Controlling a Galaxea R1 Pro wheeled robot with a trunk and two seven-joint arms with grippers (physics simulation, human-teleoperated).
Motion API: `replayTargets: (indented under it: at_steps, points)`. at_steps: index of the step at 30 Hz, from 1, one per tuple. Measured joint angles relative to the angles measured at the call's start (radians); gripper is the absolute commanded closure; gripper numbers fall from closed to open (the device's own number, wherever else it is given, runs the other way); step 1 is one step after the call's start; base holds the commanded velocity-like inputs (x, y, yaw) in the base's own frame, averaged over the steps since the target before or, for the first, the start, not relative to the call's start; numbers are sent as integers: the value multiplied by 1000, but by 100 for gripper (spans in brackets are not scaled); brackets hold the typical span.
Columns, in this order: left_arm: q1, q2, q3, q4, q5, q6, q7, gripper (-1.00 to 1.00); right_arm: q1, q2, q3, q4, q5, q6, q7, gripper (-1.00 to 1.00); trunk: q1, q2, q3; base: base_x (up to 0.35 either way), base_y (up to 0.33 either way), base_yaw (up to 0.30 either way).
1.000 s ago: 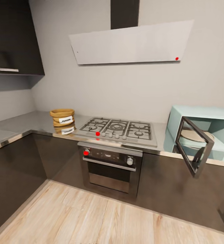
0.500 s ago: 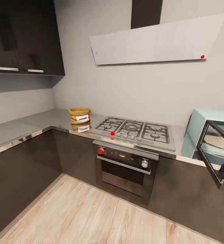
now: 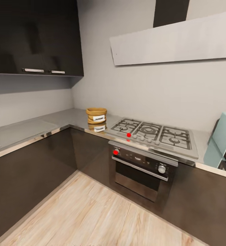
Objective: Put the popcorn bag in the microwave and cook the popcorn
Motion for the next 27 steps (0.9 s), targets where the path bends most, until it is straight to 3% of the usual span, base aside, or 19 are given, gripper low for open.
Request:
replayTargets:
  at_steps: [7, 13, 27]
  points:
    - [0, 0, -11, 3, -4, 12, -9, -100, 0, -7, 1, -3, 4, -11, 0, -100, 0, 0, 0, 174, 165, 21]
    - [0, 0, -15, 5, -5, 18, -57, -100, 0, -11, 2, -3, 6, -10, 0, -100, -1, 0, 0, 275, 234, 0]
    - [0, 1, -12, 6, -2, 74, -18, -100, 0, -10, 3, -3, 6, -11, 0, -100, -1, 0, 0, 288, 226, 0]
